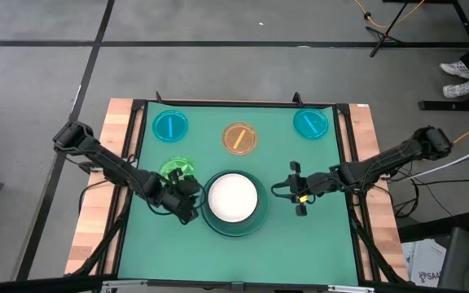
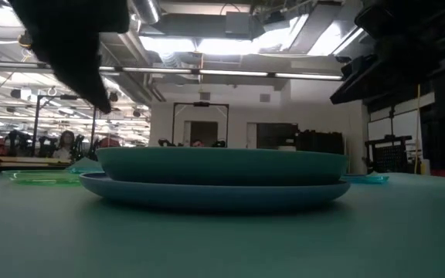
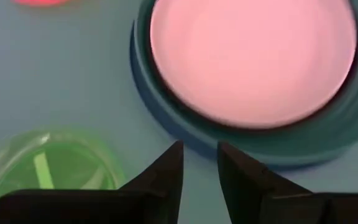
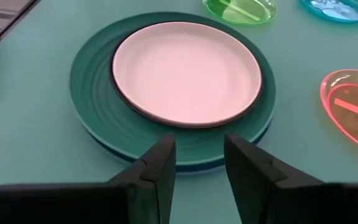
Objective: Stack plastic plates
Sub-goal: Stack the light green plate on top of the white plate
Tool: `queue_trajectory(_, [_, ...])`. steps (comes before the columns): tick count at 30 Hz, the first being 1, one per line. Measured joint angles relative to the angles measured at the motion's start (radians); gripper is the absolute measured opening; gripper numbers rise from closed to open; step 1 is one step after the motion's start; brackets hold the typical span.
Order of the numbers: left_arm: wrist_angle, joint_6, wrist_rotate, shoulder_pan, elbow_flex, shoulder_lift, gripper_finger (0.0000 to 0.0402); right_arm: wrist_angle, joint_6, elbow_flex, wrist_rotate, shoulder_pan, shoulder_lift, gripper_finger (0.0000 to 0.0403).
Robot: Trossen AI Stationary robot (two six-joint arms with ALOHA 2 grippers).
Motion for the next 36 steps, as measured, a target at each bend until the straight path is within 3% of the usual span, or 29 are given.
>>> queue_trajectory(6, [-0.084, 0.017, 0.01, -0.035, 0.0, 0.014, 0.0092, -0.001, 0.0, 0.0, 0.003, 0.0, 0.0, 0.0127])
queue_trajectory(24, [-0.201, 0.054, -0.02, -0.071, 0.0, 0.221, 0.0092, -0.006, 0.001, 0.0, 0.004, 0.0, 0.001, 0.0127])
queue_trajectory(36, [-0.24, -0.02, -0.023, -0.059, -0.015, 0.233, 0.0092, -0.005, 0.001, 0.0, 0.004, 0.0, 0.001, 0.0127])
